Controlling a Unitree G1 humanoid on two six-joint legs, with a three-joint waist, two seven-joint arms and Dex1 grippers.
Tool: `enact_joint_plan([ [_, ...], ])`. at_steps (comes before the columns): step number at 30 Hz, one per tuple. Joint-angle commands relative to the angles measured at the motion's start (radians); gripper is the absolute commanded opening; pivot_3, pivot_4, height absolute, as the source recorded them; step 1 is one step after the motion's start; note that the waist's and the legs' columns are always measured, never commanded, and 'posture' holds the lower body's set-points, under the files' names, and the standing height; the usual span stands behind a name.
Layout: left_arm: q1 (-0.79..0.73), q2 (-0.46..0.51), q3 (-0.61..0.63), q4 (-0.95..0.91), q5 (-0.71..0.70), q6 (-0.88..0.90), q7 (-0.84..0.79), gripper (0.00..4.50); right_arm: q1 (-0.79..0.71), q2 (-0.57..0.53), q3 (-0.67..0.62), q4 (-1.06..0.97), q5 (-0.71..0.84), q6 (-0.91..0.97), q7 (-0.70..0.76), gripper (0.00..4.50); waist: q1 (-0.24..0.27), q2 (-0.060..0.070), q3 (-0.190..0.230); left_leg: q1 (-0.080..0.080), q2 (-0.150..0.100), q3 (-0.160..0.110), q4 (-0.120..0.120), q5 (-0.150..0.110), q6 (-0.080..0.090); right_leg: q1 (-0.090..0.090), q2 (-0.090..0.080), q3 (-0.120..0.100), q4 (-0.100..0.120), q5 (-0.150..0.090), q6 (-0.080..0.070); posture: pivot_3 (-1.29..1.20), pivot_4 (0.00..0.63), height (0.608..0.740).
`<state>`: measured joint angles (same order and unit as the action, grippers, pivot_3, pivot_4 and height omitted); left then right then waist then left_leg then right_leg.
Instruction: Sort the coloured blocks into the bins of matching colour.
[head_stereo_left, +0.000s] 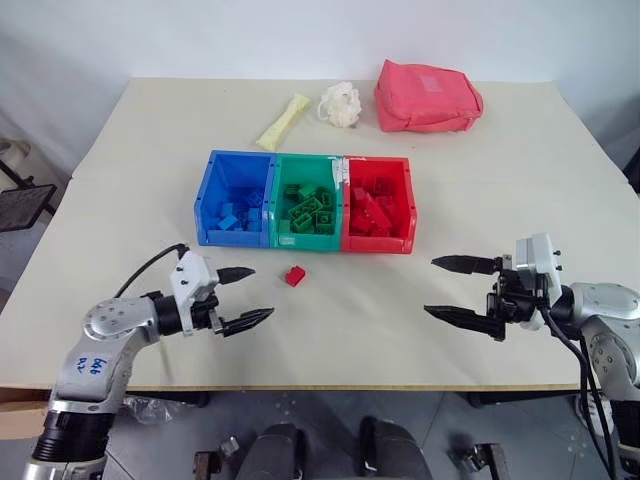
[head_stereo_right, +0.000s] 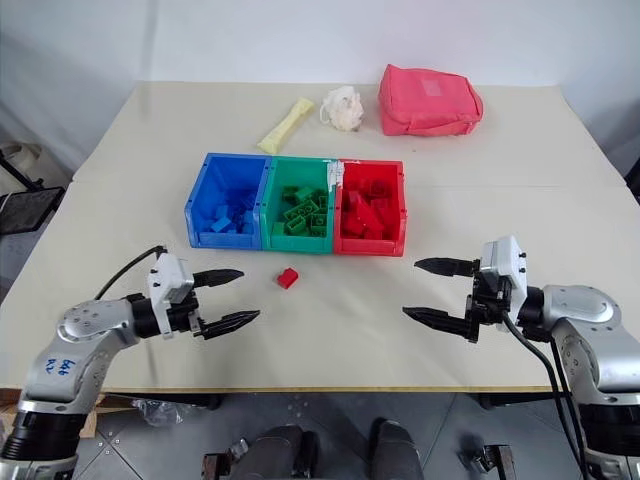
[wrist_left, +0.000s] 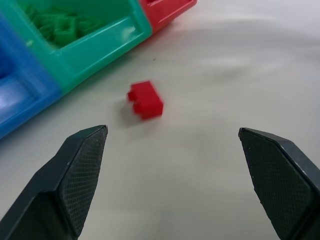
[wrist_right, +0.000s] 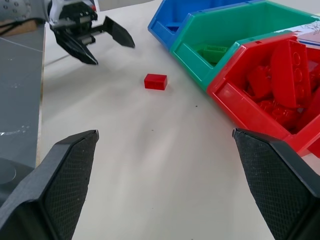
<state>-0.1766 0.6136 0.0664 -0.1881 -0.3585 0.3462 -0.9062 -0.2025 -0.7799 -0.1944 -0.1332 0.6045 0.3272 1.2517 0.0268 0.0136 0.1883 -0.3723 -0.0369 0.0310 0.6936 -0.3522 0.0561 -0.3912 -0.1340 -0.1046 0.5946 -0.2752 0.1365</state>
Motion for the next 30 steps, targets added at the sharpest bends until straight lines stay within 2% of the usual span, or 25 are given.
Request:
enact_joint_plan([
  [1,-0.041,-0.035,-0.051,0.015,0.051,-0.002,0.063,4.46,-0.005,0.004,-0.009,-0.013,0.007,-0.015,-0.003,4.5,-0.001,0.0,0.0,0.0,0.0,0.0,0.0,0.0,0.0,0.0,0.0,0.0,0.0,0.0,0.0,0.0,0.15,0.74],
  [12,-0.179,-0.154,-0.165,0.233,0.171,-0.05,0.144,4.46,0.034,0.012,-0.025,-0.057,0.015,-0.011,-0.04,4.5,0.002,0.0,0.0,0.001,0.0,0.003,0.001,0.0,0.001,-0.001,0.001,-0.002,0.001,0.0,0.0,0.0,0.15,0.74],
  [15,-0.193,-0.169,-0.167,0.26,0.173,-0.082,0.142,3.88,0.053,0.012,-0.032,-0.072,0.019,-0.01,-0.049,4.5,0.003,0.0,0.0,0.001,0.0,0.003,0.001,0.0,0.001,-0.001,0.001,-0.002,0.002,0.0,0.001,0.0,0.15,0.74],
  [24,-0.212,-0.181,-0.175,0.251,0.156,-0.073,0.116,1.02,0.083,0.016,-0.047,-0.096,0.034,-0.015,-0.073,4.5,0.003,0.0,0.0,0.001,0.0,0.003,0.001,0.0,0.001,-0.001,0.0,-0.002,0.002,0.0,0.001,0.0,0.15,0.74],
  [25,-0.212,-0.18,-0.174,0.247,0.153,-0.073,0.111,0.91,0.085,0.016,-0.047,-0.097,0.035,-0.016,-0.075,4.5,0.003,0.0,0.0,0.001,0.0,0.003,0.001,0.0,0.001,-0.001,0.0,-0.002,0.002,0.0,0.001,0.0,0.15,0.74],
  [30,-0.254,-0.209,-0.177,0.173,0.106,-0.042,0.08,0.91,0.103,0.016,-0.059,-0.106,0.034,-0.026,-0.089,4.5,0.004,0.0,0.0,0.001,0.0,0.003,0.001,0.0,0.001,-0.001,0.0,-0.002,0.002,0.0,0.001,0.0,0.15,0.74],
])
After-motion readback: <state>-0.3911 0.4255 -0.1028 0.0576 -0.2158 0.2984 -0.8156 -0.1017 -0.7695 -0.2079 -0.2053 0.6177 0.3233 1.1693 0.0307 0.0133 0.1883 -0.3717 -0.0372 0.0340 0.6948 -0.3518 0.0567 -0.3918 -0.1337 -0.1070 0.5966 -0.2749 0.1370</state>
